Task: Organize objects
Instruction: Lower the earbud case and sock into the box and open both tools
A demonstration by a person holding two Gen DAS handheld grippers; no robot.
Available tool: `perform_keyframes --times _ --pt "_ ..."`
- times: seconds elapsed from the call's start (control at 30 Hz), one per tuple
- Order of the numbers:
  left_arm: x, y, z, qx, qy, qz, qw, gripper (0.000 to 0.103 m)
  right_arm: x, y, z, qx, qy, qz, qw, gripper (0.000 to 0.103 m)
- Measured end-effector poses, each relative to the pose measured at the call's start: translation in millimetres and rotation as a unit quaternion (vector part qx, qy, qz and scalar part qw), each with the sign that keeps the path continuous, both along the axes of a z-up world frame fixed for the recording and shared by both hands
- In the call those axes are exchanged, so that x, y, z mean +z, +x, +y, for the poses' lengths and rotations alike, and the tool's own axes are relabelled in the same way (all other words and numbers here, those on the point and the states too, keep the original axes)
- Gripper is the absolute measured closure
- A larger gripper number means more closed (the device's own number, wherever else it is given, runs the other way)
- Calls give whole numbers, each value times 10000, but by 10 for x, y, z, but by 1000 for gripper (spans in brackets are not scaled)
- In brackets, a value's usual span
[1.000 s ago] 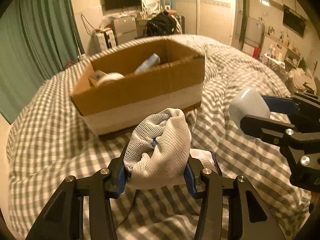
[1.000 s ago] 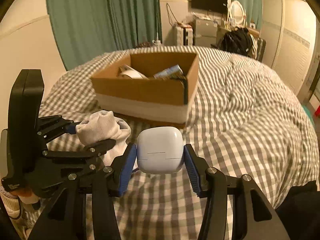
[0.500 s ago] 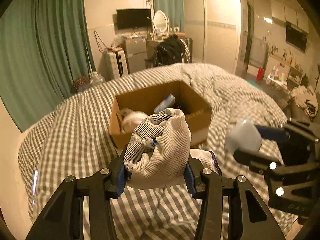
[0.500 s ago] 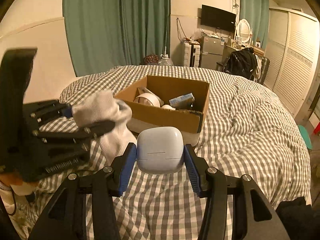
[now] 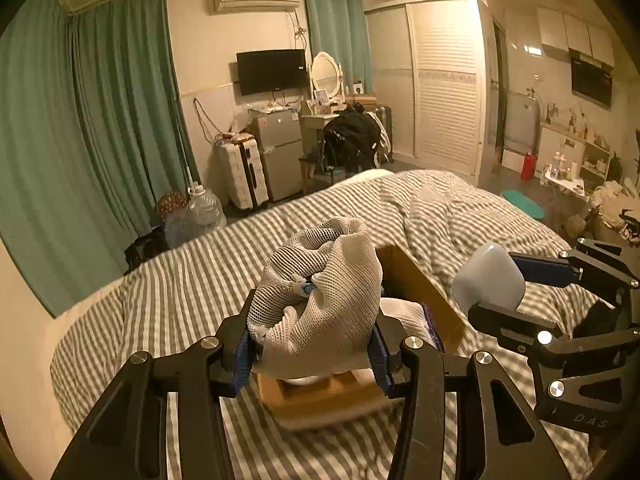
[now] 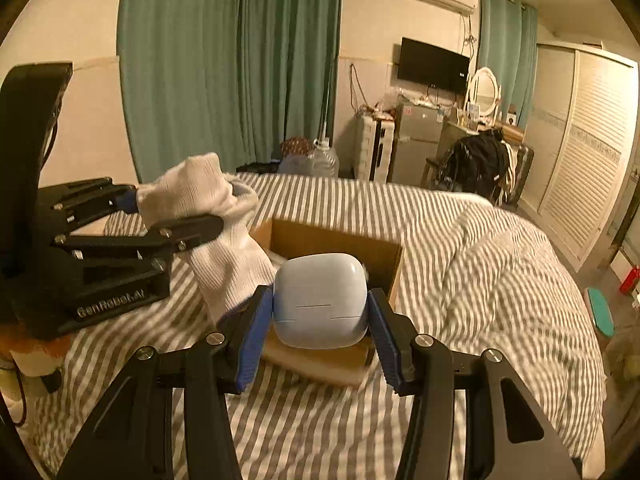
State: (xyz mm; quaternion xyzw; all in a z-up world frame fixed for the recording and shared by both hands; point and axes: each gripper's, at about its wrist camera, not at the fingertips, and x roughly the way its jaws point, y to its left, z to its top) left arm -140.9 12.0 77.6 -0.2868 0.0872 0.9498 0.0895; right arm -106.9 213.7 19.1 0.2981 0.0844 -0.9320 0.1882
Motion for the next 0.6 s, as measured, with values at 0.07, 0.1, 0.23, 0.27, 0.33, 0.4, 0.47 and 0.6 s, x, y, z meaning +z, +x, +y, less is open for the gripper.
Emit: perform_keyframes --times 0.07,0.1,0.23,0.27,0.33,0.4,0.47,0.6 --pt "8 -148 4 2 -1 5 10000 55 57 -192 -30 -13 -25 51 10000 55" --pt "-4 -257 0 15 -1 -8 10000 55 72 -283 -49 -14 -29 64 10000 55" --pt "-123 -614 7 50 21 -148 9999 55 75 -631 -123 16 -38 59 10000 55" --pt "-177 -700 1 58 35 -208 9998 55 53 -737 -150 23 -32 38 10000 55" --pt "-305 -864 -23 60 51 -342 9994 55 -5 -903 -197 29 -26 -13 10000 55" --pt "-459 -1011 -16 48 30 -474 9989 55 -97 -1104 -242 35 -35 -114 9999 55" --pt "-606 -1104 -11 41 22 -585 9983 55 -199 -1286 -264 30 -40 -220 9997 55" --pt "-899 -1287 -34 -17 24 -919 9958 55 -472 -1573 -261 5 -27 -491 9988 55"
